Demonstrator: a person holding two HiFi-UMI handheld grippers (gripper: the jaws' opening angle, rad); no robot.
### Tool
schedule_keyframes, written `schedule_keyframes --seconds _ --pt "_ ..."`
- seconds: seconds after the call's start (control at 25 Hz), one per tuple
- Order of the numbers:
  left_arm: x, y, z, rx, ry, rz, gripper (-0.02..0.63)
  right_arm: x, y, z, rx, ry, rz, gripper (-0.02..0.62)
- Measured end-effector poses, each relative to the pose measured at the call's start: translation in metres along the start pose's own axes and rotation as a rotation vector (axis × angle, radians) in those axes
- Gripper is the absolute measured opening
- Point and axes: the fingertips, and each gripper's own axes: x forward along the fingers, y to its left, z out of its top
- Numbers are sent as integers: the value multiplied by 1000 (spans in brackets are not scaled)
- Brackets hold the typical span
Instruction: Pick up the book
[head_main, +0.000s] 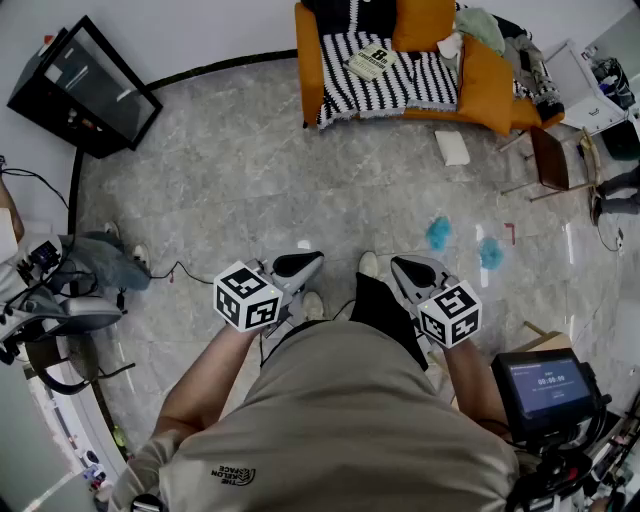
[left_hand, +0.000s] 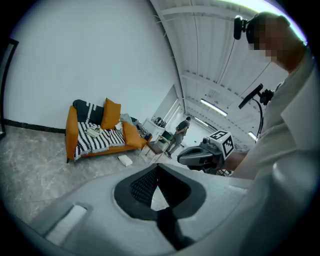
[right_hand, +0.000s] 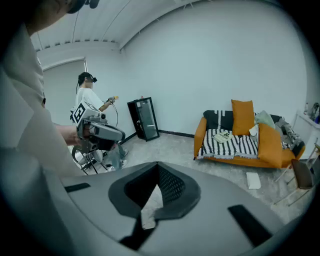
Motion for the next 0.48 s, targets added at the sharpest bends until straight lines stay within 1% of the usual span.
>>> schedule_keyframes --seconds 0.12,0.2,0.28,0.4,0.48 --pt "0 3 2 7 -5 7 8 4 1 1 4 -6 4 12" --pt "12 11 8 8 -5 17 8 10 -14 4 8 -14 12 12" --pt "34 29 19 -4 2 36 8 23 -45 12 15 -23 25 12" --pt "68 62 43 -47 12 69 8 42 -94 39 21 -53 34 12" --pt "88 77 59 -52 23 89 8 50 -124 56 20 -75 33 12"
